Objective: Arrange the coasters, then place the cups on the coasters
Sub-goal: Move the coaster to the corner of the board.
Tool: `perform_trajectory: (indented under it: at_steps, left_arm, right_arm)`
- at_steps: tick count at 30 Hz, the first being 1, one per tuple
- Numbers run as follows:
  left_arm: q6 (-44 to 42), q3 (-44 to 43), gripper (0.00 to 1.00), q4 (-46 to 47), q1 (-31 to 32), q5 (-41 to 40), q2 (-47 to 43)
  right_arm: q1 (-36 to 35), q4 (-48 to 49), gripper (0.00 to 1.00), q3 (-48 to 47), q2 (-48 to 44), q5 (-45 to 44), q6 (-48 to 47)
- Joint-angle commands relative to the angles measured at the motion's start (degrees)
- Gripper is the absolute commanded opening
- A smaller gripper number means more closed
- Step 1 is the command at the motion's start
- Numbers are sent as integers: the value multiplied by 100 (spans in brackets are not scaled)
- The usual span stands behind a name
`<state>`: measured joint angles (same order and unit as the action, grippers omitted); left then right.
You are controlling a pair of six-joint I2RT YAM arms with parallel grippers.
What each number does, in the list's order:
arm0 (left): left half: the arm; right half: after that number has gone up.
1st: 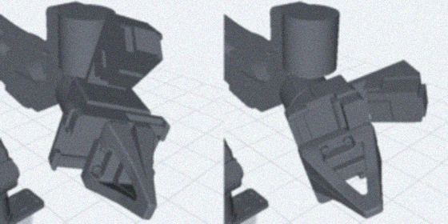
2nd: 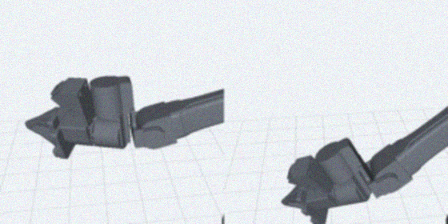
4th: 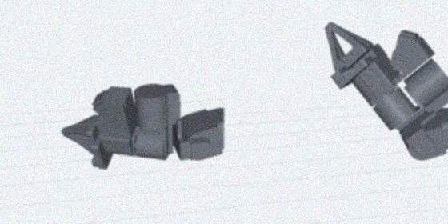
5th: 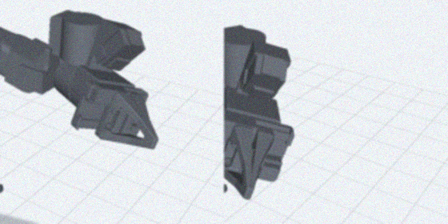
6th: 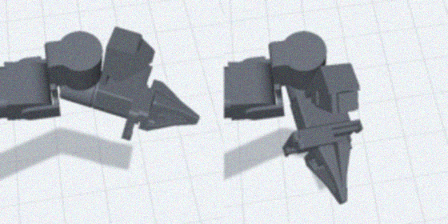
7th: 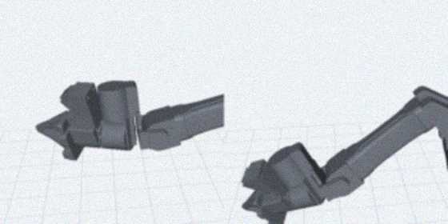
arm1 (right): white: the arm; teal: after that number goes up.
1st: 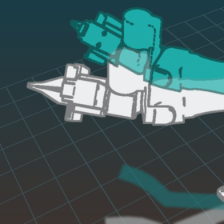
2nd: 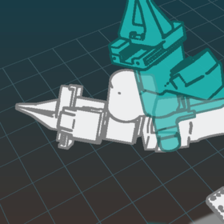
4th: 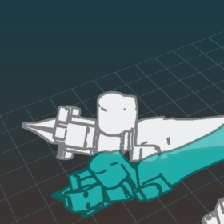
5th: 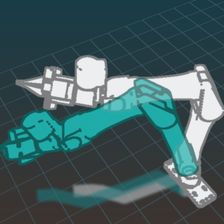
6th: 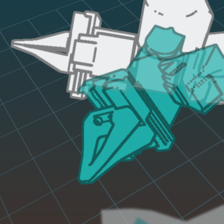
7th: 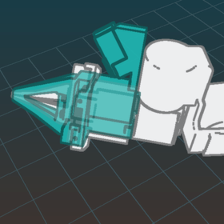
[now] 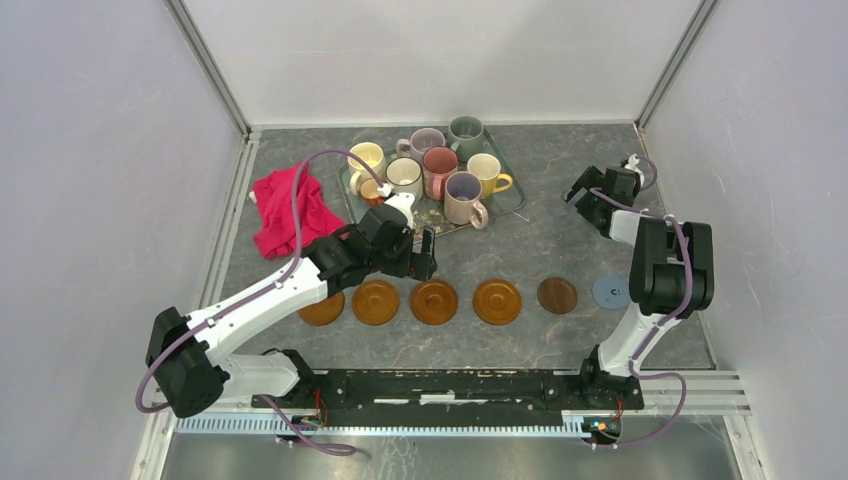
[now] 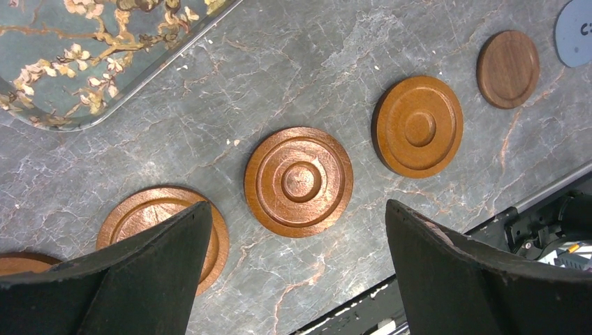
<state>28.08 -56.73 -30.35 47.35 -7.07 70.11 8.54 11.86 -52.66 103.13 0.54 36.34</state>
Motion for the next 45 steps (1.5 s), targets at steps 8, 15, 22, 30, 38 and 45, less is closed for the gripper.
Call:
perform_trajectory:
  at_steps: [8,15,22,30,38,45]
  left_arm:
    - [117,-364,100,7,-16,114,141]
    - [144,-391,100,-38,-16,91,152]
    - [161,-400,100,-36,-16,84,186]
    - [155,-420,100,-38,-16,138,212]
    - [128,-435,100,-33,-16,227,221]
    - [179,-449,100,-8,-7,334,283]
  right_arm:
    - [34,-116,98,-1167,582,269,155]
    - [267,204,98,-947,826,382,364]
    - [491,273,98,-616,817,413,388]
    - [787,309,98,355,226,196,556]
    - [1157,163,98,1192,-472,-18,592]
    - [1501,234,98,1948,-1202,14,581]
